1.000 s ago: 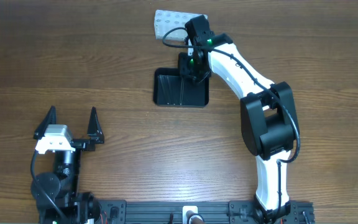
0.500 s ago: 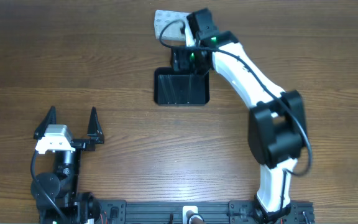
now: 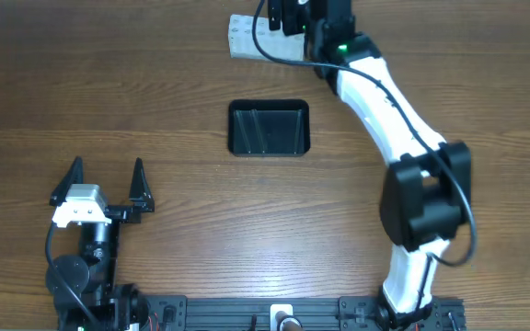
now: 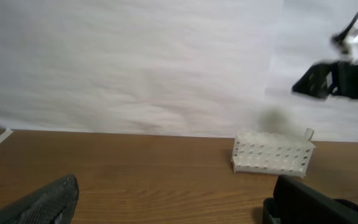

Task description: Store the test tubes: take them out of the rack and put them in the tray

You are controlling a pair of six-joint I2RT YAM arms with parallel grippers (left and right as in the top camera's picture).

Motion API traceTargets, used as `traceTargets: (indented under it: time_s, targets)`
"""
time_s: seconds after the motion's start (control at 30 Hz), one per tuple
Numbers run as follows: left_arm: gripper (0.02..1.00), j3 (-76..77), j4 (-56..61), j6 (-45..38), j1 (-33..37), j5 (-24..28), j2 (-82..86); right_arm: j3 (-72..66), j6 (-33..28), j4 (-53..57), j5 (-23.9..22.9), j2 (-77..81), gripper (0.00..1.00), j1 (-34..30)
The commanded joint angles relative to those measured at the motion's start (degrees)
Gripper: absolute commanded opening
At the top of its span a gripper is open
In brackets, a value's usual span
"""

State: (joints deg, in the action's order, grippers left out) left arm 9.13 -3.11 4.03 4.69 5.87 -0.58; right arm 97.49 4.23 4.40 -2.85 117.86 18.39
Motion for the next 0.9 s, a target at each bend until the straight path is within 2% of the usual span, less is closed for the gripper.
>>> traceTargets:
  time_s: [0.03, 0.3, 0.5, 0.63, 0.9]
  targets:
    - [0.998, -0.4, 0.3, -0.8, 0.3, 0.8, 0.4, -0.3, -1.2, -3.0, -7.2, 4.4, 0.993, 0.3]
    - [0.998, -0.4, 0.3, -0.8, 0.3, 0.8, 0.4, -0.3, -1.1, -8.2, -9.2, 8.9, 0.991, -0.4]
    - [0.998, -0.4, 0.3, -0.8, 0.3, 0.8, 0.4, -0.3, -1.1, -9.8, -9.3, 11.6, 0.941, -0.9]
    - [0.998, -0.4, 0.3, -0.8, 0.3, 0.8, 0.4, -0.3, -1.1, -9.5, -9.3, 12.6, 0.882, -0.9]
    - [0.998, -0.4, 0.3, -0.8, 0.3, 0.8, 0.4, -0.3, 0.6, -8.4, -9.7, 12.6, 0.680, -1.2]
